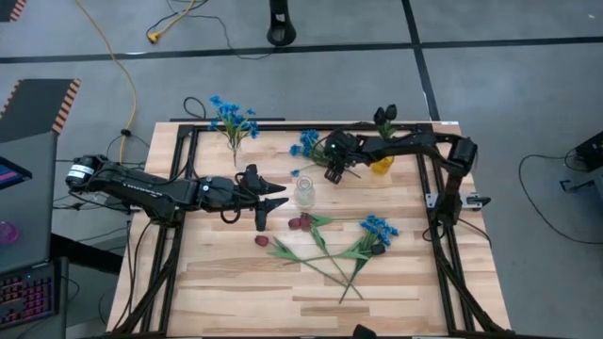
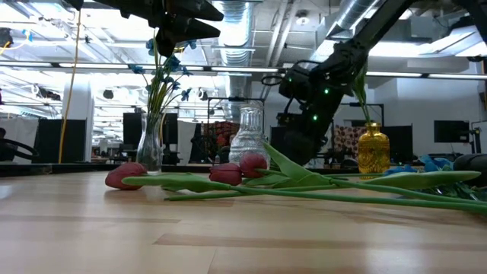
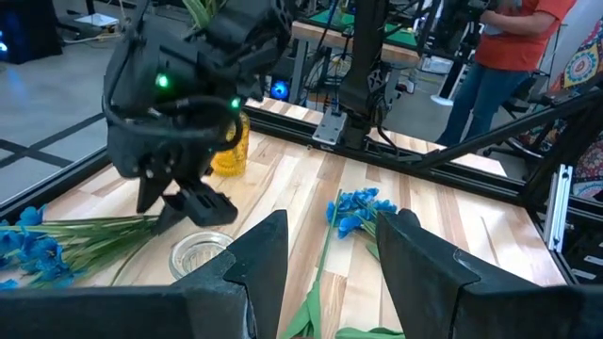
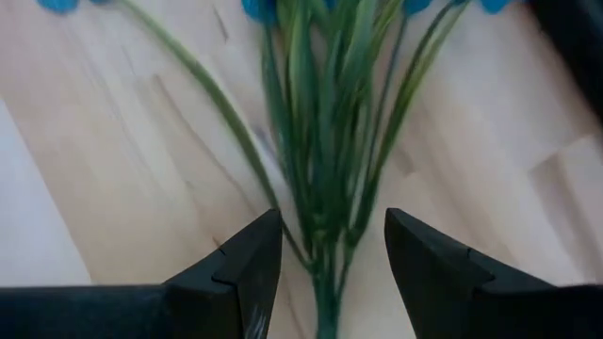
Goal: Sort flowers into vase by color
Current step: Put the top blue flower into the top transparent vase
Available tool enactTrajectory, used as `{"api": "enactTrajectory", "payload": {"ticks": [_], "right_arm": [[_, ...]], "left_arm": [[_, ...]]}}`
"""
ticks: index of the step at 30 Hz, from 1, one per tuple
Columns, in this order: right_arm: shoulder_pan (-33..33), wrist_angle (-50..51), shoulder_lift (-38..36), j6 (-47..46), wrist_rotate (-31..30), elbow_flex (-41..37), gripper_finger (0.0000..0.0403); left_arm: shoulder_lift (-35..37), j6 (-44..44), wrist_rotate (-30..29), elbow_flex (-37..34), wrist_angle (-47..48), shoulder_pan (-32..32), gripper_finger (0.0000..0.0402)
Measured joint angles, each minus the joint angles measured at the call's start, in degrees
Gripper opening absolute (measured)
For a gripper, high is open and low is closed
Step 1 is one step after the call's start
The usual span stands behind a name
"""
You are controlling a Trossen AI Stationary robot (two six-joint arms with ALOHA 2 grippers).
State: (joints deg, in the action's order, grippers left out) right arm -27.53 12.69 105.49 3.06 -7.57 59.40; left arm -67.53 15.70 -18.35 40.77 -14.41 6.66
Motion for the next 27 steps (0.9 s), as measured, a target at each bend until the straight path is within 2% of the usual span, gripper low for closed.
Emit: {"api": "enactTrajectory", "payload": {"ticks": [8,11,20,27], "right_arm": [[0.01,-0.88,2.26,-0.07,0.04,0.11,0.0207],[0.05,-0.92,2.30,-0.07,0.09,0.11,0.0178],[0.07,-0.80,2.20,-0.08,0.44,0.07,0.0048],[-0.04,0.88,0.18,-1.95,-0.02,-0.11,0.0041]], "left_arm": [[0.00,0.04,0.00,-0.01,0.01,0.01,0.0150],[0.00,0.04,0.00,0.00,0.00,0.01,0.0150],[0.00,0.02,0.00,-0.01,0.01,0.01,0.0150],[0.00,-0.02,0.00,0.00,-0.02,0.02,0.0150]]}}
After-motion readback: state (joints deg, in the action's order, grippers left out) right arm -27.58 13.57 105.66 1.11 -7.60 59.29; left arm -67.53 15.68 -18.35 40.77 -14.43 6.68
